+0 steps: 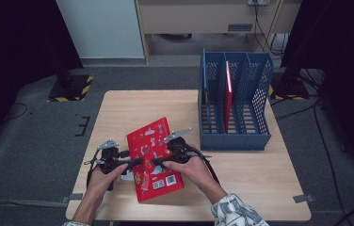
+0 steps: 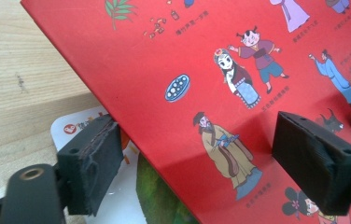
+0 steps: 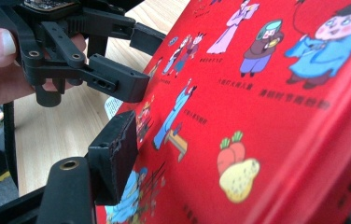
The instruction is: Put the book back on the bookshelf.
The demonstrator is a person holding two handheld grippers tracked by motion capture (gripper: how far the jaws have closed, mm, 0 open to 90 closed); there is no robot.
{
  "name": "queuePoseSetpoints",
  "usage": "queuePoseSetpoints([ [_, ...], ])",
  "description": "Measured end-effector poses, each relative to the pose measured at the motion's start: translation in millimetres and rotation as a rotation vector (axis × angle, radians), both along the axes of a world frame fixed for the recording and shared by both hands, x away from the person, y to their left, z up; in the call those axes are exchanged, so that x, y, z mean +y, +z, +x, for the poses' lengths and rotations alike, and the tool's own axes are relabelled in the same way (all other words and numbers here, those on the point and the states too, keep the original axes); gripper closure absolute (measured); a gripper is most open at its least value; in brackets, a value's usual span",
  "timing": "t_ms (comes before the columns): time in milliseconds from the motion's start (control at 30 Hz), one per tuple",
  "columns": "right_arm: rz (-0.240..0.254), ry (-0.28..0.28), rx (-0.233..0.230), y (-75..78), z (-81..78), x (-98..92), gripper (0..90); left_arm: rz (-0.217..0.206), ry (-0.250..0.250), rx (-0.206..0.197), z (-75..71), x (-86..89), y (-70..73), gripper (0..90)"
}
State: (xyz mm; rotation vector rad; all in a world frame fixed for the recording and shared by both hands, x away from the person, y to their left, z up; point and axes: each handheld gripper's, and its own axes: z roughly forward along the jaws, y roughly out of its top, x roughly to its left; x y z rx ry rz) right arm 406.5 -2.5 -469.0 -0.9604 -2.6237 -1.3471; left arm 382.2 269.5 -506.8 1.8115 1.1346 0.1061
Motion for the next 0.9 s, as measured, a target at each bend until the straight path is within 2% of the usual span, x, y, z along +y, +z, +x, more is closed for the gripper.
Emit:
queuePoseSetpoints([
  [500,0.014,0.019,-0.026,12.8,-1.2,-4.8,38.3,-0.018,0.002,-0.080,-6.0,0.1,14.6,29.8],
  [633,0.049,0.021,-0.012,15.2,-1.3,-7.6,46.5,-0.032,0.004,-0.092,-7.3,1.7,17.6,34.3],
  [733,0.081,0.023,-0.018,18.5,-1.5,-9.7,51.0,-0.036,0.005,-0.110,-7.4,2.8,19.6,36.8],
  [900,0.087,0.029,-0.027,23.4,-2.3,-8.8,53.7,-0.039,0.007,-0.118,-8.2,3.1,21.4,36.8],
])
